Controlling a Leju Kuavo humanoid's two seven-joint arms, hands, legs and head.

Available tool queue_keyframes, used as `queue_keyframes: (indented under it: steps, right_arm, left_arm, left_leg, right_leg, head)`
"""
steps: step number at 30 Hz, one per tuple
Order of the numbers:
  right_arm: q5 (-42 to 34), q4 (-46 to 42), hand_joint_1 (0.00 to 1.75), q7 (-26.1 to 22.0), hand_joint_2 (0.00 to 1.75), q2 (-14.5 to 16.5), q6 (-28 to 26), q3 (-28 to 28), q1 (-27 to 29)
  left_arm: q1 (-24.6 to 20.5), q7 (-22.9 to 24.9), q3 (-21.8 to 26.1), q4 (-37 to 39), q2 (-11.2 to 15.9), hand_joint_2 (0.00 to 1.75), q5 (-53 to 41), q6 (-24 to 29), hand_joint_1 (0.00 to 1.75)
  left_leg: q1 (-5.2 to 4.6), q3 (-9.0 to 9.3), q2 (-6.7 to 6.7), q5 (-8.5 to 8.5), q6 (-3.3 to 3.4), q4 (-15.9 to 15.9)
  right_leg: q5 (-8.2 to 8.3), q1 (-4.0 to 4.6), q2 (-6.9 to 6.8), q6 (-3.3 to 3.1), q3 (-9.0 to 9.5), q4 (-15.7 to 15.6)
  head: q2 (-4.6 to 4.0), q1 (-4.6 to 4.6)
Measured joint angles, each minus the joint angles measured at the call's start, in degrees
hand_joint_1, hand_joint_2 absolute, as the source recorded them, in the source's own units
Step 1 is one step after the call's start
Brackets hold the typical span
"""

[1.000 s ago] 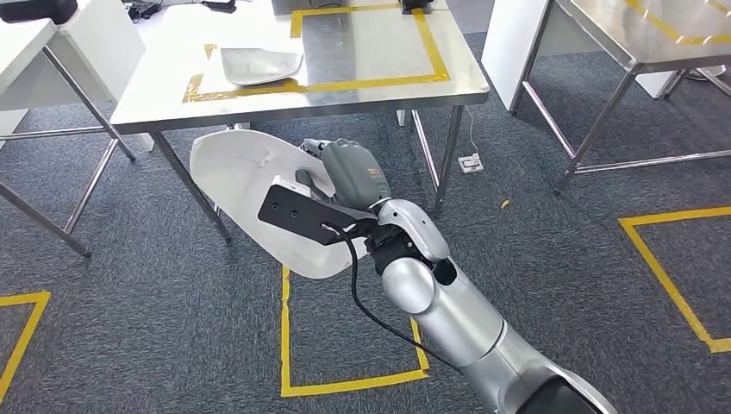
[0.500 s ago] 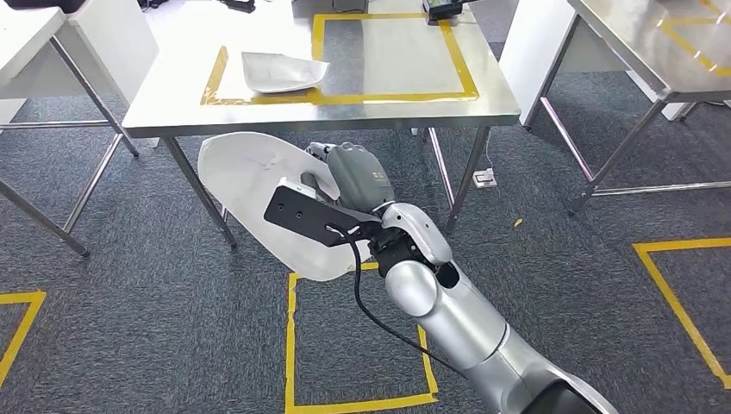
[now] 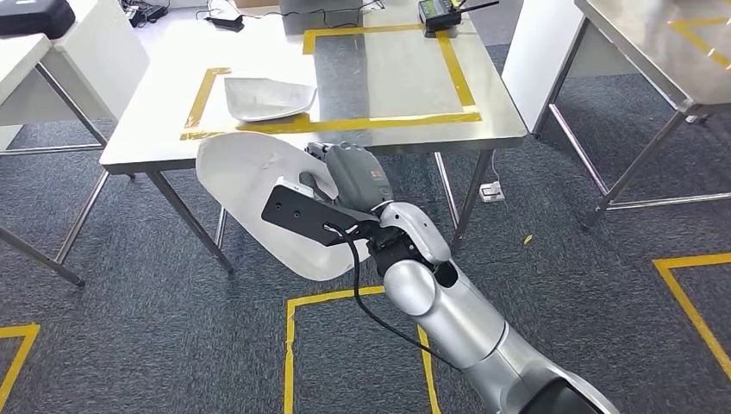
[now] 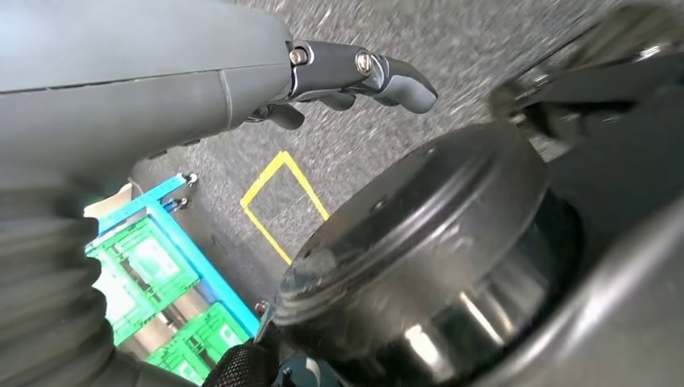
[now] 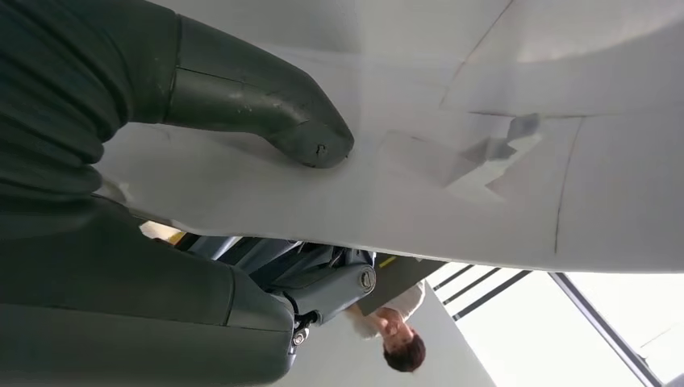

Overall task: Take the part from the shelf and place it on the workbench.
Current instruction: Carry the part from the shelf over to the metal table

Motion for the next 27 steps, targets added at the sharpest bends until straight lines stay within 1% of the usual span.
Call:
queue_keyframes:
  steps: [1,3,4,5,6,7,8,9,10,11,12,13,14,15,16,18,19,20,21,23,24,25,26,27]
  right_arm:
    - [0.0,0.0,1.75,0.0,1.75,0.0,0.0,0.0,0.0]
    - [0.0,0.1,1.75,0.1,1.75,0.0,0.0,0.0,0.0]
    - [0.0,0.2,1.75,0.1,1.75,0.0,0.0,0.1,0.0]
    - [0.0,0.2,1.75,0.2,1.75,0.0,0.0,0.1,0.0]
    - [0.0,0.2,1.75,0.3,1.75,0.0,0.0,0.1,-0.1]
    - [0.0,0.2,1.75,0.3,1.75,0.0,0.0,0.2,-0.1]
    - [0.0,0.2,1.75,0.3,1.75,0.0,-0.1,0.2,-0.2]
    - [0.0,0.2,1.75,0.3,1.75,0.0,-0.1,0.2,-0.3]
    - [0.0,0.2,1.75,0.3,1.75,0.0,-0.1,0.3,-0.3]
    - [0.0,0.2,1.75,0.3,1.75,-0.1,-0.1,0.3,-0.3]
    - [0.0,0.2,1.75,0.3,1.75,-0.1,-0.1,0.3,-0.2]
    - [0.0,0.2,1.75,0.3,1.75,-0.2,-0.1,0.3,-0.1]
    - [0.0,0.2,1.75,0.4,1.75,-0.2,-0.1,0.3,-0.1]
    - [0.0,0.3,1.75,0.4,1.75,-0.3,-0.1,0.3,-0.1]
    - [0.0,0.3,1.75,0.4,1.75,-0.3,-0.1,0.3,-0.1]
    - [0.0,0.5,1.75,0.4,1.75,-0.4,-0.1,0.3,-0.1]
    - [0.0,0.6,1.75,0.4,1.75,-0.4,-0.1,0.3,-0.2]
    - [0.0,0.7,1.75,0.4,1.75,-0.5,-0.1,0.3,-0.2]
    - [0.0,0.8,1.75,0.4,1.75,-0.5,-0.1,0.4,-0.2]
    - [0.0,0.8,1.75,0.4,1.75,-0.3,-0.1,0.4,-0.5]
    - [0.0,0.8,1.75,0.4,1.75,-0.3,-0.1,0.4,-0.7]
    - [0.0,0.8,1.75,0.4,1.75,-0.2,-0.2,0.5,-0.8]
    - [0.0,0.9,1.75,0.4,1.75,-0.2,-0.2,0.5,-0.9]
    - [0.0,1.0,1.75,0.5,1.75,-0.2,-0.2,0.5,-0.9]
  left_arm:
    - [0.0,0.0,0.0,0.0,0.0,1.75,0.0,0.0,0.0]
    - [0.2,0.0,0.0,0.1,0.1,1.75,-0.1,0.0,0.0]
    - [0.3,0.0,0.0,0.1,0.1,1.75,-0.1,0.0,0.0]
    - [0.3,0.0,0.0,0.1,0.1,1.75,-0.2,0.0,0.0]
    - [0.2,0.0,0.1,0.1,0.1,1.75,-0.2,0.1,0.0]
    - [0.1,0.0,0.1,0.1,0.1,1.75,-0.2,0.1,0.0]
    - [0.1,0.0,0.1,0.1,0.1,1.75,-0.3,0.1,0.0]
    - [0.0,0.0,0.1,0.1,0.0,1.75,-0.3,0.1,0.0]
    - [0.1,0.0,0.1,0.1,0.0,1.75,-0.3,0.1,0.0]
    - [0.1,0.0,0.1,0.1,0.0,1.75,-0.3,0.1,0.0]
    - [0.1,0.0,0.1,0.1,0.0,1.75,-0.3,0.1,0.0]
    - [0.1,0.0,0.1,0.1,0.0,1.75,-0.3,0.1,0.0]
    - [0.1,0.0,0.1,0.1,0.0,1.75,-0.3,0.1,0.0]
    - [0.1,0.0,0.1,0.1,0.0,1.75,-0.3,0.1,0.0]
    - [0.1,0.0,0.1,0.1,-0.1,1.75,-0.3,0.1,0.0]
    - [0.1,0.0,0.1,0.1,-0.1,1.75,-0.3,0.1,0.0]
    - [0.1,0.0,0.1,0.1,-0.2,1.75,-0.3,0.1,0.0]
    - [0.1,0.0,0.1,0.1,-0.2,1.75,-0.3,0.1,0.0]
    - [0.1,-0.2,0.1,0.1,-0.3,1.75,-0.3,0.1,0.0]
    - [0.1,-0.4,0.1,0.1,-0.2,1.75,-0.3,0.1,0.0]
    - [0.0,-0.5,0.2,0.0,-0.2,1.75,-0.3,0.1,0.0]
    - [0.0,-0.5,0.2,0.0,-0.2,1.75,-0.3,0.1,0.0]
    - [0.0,-0.5,0.2,0.0,-0.2,1.75,-0.3,0.1,0.0]
    - [0.0,-0.5,0.3,0.0,-0.2,1.75,-0.3,0.1,0.0]
  left_leg:
    - [0.0,-0.46,0.1,2.13,0.06,-2.6]
    - [-0.07,-0.81,0.62,11.23,0.33,-9.2]
    - [-0.16,-0.76,0.83,15.12,0.59,-11.4]
    - [-0.19,-0.69,0.99,17.44,0.91,-12.7]
    - [-0.23,-0.37,1.0,17.63,1.31,-12.9]
    - [-0.2,0.19,0.88,17.49,1.73,-13.1]
    - [-0.14,0.77,0.82,17.14,2.15,-13.4]
    - [-0.15,1.47,0.74,16.74,2.54,-13.6]
    - [-0.13,2.19,0.67,16.22,2.86,-13.8]
    - [-0.17,2.91,0.63,15.56,3.11,-13.9]
    - [-0.22,3.65,0.54,14.85,3.26,-13.9]
    - [-0.28,4.49,0.42,14.09,3.33,-13.9]
    - [-0.34,5.44,0.27,13.29,3.35,-13.9]
    - [-0.4,6.48,0.13,12.47,3.32,-13.9]
    - [-0.46,7.64,0.02,11.58,3.24,-13.9]
    - [-0.6,9.49,-0.19,9.81,2.97,-13.8]
    - [-0.67,10.08,-0.3,8.92,2.7,-13.7]
    - [-0.71,10.69,-0.41,8.28,2.39,-13.5]
    - [-0.75,11.28,-0.52,7.92,2.03,-13.1]
    - [-0.7,11.74,-0.42,7.71,1.39,-12.0]
    - [-0.66,11.03,-0.32,7.79,1.07,-10.4]
    - [-0.56,9.6,-0.22,7.59,0.78,-8.0]
    - [-0.43,7.53,-0.13,7.0,0.5,-5.0]
    - [-0.31,4.98,-0.09,5.79,0.22,-1.9]
  right_leg:
    - [-1.0,-0.06,0.01,0.11,1.27,0.0]
    - [-2.94,-0.01,0.1,0.59,3.33,0.0]
    - [-3.85,0.07,0.19,0.97,3.96,-0.1]
    - [-4.41,0.18,0.28,1.39,4.53,0.0]
    - [-4.55,0.25,0.35,1.82,4.88,0.1]
    - [-4.29,0.23,0.31,2.2,4.77,0.8]
    - [-3.47,0.2,0.23,2.51,4.14,2.5]
    - [-2.74,0.14,0.14,2.76,2.57,5.0]
    - [-2.6,0.09,0.05,2.97,0.34,8.3]
    - [-3.42,0.08,0.0,3.1,-2.21,11.6]
    - [-5.2,0.07,-0.01,3.2,-4.75,14.2]
    - [-7.29,0.07,-0.02,3.24,-6.86,15.5]
    - [-8.87,0.07,-0.02,3.24,-8.32,15.4]
    - [-9.1,0.07,-0.02,3.2,-9.04,14.0]
    - [-7.45,0.08,-0.02,3.08,-9.18,11.3]
    - [0.09,0.32,-0.06,2.59,-8.77,4.5]
    - [3.29,0.54,-0.04,2.26,-8.43,2.1]
    - [5.27,0.71,0.01,1.9,-8.18,0.7]
    - [5.47,0.86,0.06,1.54,-7.87,0.4]
    - [5.14,0.64,0.14,0.75,-6.38,0.1]
    - [4.77,0.53,0.12,0.4,-5.53,0.0]
    - [4.34,0.41,0.12,0.13,-4.69,-0.1]
    - [3.79,0.38,0.12,-0.04,-4.04,-0.2]
    - [3.22,0.37,0.14,-0.13,-3.5,-0.3]
  head:
    - [0.0,0.0]
    - [0.0,-0.1]
    - [0.0,-0.12]
    - [0.0,-0.13]
    - [0.0,-0.14]
    - [0.0,-0.07]
    - [0.0,-0.03]
    - [0.0,0.02]
    - [0.0,0.08]
    - [0.0,0.13]
    - [0.0,0.15]
    - [0.0,0.15]
    - [0.0,0.16]
    - [0.0,0.15]
    - [0.0,0.16]
    - [0.0,0.14]
    - [0.0,0.11]
    - [0.0,0.1]
    - [0.0,0.09]
    - [0.0,0.11]
    - [0.0,0.03]
    - [0.0,-0.03]
    - [0.0,-0.11]
    - [0.0,-0.16]
